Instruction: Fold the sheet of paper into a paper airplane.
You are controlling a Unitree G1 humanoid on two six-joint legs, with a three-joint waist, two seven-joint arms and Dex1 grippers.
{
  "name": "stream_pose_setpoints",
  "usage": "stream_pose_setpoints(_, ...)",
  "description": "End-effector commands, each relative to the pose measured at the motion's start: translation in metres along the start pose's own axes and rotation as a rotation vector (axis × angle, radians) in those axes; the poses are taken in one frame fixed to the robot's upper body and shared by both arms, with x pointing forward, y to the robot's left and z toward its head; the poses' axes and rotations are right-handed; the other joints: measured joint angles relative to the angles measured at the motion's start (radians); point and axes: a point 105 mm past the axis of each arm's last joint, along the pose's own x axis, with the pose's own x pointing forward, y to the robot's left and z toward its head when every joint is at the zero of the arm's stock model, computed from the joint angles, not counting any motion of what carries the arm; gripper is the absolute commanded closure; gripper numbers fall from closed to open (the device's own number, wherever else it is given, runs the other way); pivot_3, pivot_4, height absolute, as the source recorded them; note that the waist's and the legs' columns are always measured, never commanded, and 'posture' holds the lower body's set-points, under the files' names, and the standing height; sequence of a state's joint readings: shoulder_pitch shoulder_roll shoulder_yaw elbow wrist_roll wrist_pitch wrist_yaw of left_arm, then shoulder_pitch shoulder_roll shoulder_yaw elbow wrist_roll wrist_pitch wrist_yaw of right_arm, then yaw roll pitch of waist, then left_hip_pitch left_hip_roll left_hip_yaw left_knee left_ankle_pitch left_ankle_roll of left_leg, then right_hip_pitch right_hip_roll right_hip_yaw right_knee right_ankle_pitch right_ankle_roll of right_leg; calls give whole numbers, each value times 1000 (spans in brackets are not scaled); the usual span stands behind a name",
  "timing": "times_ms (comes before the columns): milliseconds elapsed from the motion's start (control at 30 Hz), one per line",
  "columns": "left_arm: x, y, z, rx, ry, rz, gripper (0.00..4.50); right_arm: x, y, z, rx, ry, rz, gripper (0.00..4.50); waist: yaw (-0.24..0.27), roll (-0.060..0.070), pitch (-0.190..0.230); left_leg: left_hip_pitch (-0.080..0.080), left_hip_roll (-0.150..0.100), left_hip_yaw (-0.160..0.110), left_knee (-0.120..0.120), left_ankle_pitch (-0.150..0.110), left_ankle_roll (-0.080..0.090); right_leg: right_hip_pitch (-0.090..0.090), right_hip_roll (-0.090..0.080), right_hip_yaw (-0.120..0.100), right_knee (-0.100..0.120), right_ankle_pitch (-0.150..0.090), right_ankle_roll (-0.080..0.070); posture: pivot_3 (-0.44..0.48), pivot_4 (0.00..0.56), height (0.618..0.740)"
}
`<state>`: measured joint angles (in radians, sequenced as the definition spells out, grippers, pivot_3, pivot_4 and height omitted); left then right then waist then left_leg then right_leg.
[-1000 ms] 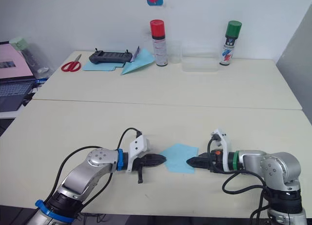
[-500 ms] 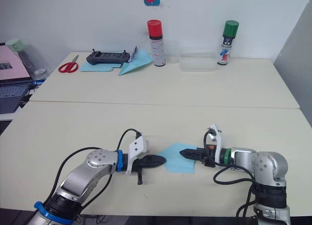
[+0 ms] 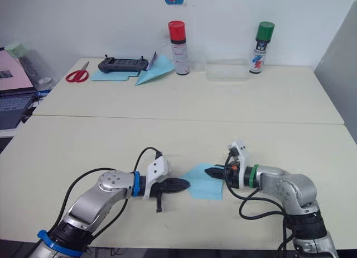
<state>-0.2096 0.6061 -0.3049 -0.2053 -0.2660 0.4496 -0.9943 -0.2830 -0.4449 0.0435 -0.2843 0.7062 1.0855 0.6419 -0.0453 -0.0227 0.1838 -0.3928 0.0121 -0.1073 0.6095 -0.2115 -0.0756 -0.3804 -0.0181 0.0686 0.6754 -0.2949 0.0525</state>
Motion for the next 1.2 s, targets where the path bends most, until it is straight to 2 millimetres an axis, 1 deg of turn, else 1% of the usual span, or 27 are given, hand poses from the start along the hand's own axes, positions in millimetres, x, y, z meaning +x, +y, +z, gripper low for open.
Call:
stream_pose_setpoints(33, -5, -3, -22, -65, 86, -7, 4500, -2, 16, 6, -159, -18, 50, 4475, 0, 0, 0, 0, 0, 0, 0, 0, 0, 0, 0, 0, 0, 0, 0, 0, 150, 740)
stream_pose_setpoints(133, -8, 5, -22, -89, 86, 23, 4500, -4, 29, 6, -336, -18, 99, 4475, -2, 0, 0, 0, 0, 0, 0, 0, 0, 0, 0, 0, 0, 0, 0, 0, 150, 740)
stream_pose_setpoints(267, -8, 6, -24, -101, 95, 25, 4500, -4, 37, 0, -449, -15, 150, 4475, -4, 0, 0, 0, 0, 0, 0, 0, 0, 0, 0, 0, 0, 0, 0, 0, 150, 740)
stream_pose_setpoints(367, -7, 7, -24, -108, 94, 30, 4500, -3, 37, -4, -551, -5, 161, 4475, -4, 0, 0, 0, 0, 0, 0, 0, 0, 0, 0, 0, 0, 0, 0, 0, 150, 740)
stream_pose_setpoints(500, -7, 8, -24, -119, 92, 35, 4500, -3, 36, -10, -631, 11, 175, 4475, -4, 0, 0, 0, 0, 0, 0, 0, 0, 0, 0, 0, 0, 0, 0, 0, 150, 740)
stream_pose_setpoints(600, -8, 9, -25, -122, 96, 41, 4500, -2, 34, -25, -734, 80, 200, 4475, -4, 0, 0, 0, 0, 0, 0, 0, 0, 0, 0, 0, 0, 0, 0, 0, 150, 740)
stream_pose_setpoints(767, -3, 9, -21, -126, 80, 36, 4500, 2, 24, -37, -861, 149, 208, 4475, -3, 0, 0, 1, 0, 0, 0, 0, 0, 1, 0, 0, 0, 0, 0, 0, 150, 740)
stream_pose_setpoints(867, -5, 8, -21, -129, 82, 34, 4500, 2, 21, -40, -898, 167, 216, 4475, -3, 0, 0, 2, 0, 0, 0, 0, 0, 2, 0, 0, 0, 0, 0, 0, 150, 740)
stream_pose_setpoints(1000, -13, 9, -21, -131, 87, 33, 4500, 4, 18, -44, -912, 182, 220, 4475, -3, 0, 0, 2, 0, 0, 0, 0, 0, 2, 0, 0, 0, 0, 0, 0, 150, 740)
stream_pose_setpoints(1100, -23, 12, -15, -141, 84, 23, 4500, 5, 17, -47, -921, 191, 224, 4475, -4, 0, 0, 2, 0, 0, 0, 0, 0, 2, 0, 0, 0, 0, 0, 0, 150, 740)
stream_pose_setpoints(1200, -37, 17, -1, -138, 73, 5, 4500, 4, 17, -50, -929, 203, 230, 4475, -4, 0, 0, 2, 0, -1, 0, 0, 0, 1, 0, -1, 1, 0, 0, 0, 150, 740)
